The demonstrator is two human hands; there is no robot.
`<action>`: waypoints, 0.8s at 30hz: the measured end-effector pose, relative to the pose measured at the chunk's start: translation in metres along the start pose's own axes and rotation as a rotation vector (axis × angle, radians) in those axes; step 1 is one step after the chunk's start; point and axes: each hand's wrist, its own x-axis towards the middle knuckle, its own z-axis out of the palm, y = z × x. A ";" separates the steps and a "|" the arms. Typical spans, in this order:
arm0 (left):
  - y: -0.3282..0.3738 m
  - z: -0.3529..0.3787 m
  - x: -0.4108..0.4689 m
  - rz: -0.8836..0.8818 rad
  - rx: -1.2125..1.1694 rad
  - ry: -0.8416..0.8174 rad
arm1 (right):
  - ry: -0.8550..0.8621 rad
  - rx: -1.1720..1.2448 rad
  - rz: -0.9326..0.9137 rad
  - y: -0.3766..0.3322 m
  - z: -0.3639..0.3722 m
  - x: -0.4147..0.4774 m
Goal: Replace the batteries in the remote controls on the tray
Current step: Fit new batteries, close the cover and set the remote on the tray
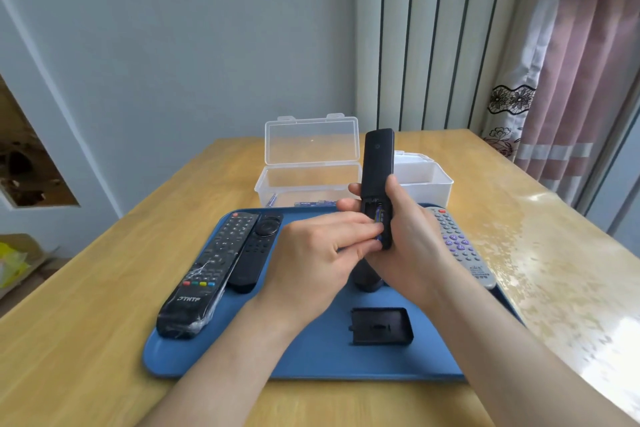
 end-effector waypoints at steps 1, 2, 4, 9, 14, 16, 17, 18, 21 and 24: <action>0.000 0.000 0.000 -0.021 0.001 0.007 | 0.001 0.000 -0.007 0.001 0.000 0.000; 0.000 -0.001 0.001 -0.039 0.004 0.021 | -0.003 0.002 -0.015 0.003 0.001 0.000; 0.003 0.000 0.002 -0.101 -0.009 0.058 | -0.008 0.000 -0.029 0.005 0.003 0.000; 0.009 0.000 0.005 -0.401 -0.110 0.066 | 0.015 0.039 -0.056 0.009 0.008 -0.001; 0.010 -0.004 0.010 -0.589 -0.250 0.018 | 0.007 -0.020 -0.058 0.021 0.012 -0.002; 0.010 -0.006 0.012 -0.653 -0.295 0.002 | -0.013 0.010 -0.037 0.023 0.015 -0.004; 0.007 -0.007 0.013 -0.689 -0.315 -0.002 | -0.023 0.028 -0.024 0.024 0.015 -0.004; 0.005 -0.008 0.014 -0.723 -0.331 -0.004 | -0.041 0.032 -0.012 0.023 0.015 -0.005; 0.002 -0.012 0.014 -0.769 -0.377 -0.049 | -0.151 -0.029 0.019 0.018 0.013 -0.006; -0.001 -0.018 0.014 -0.782 -0.513 -0.137 | -0.173 -0.060 0.021 0.014 0.010 -0.006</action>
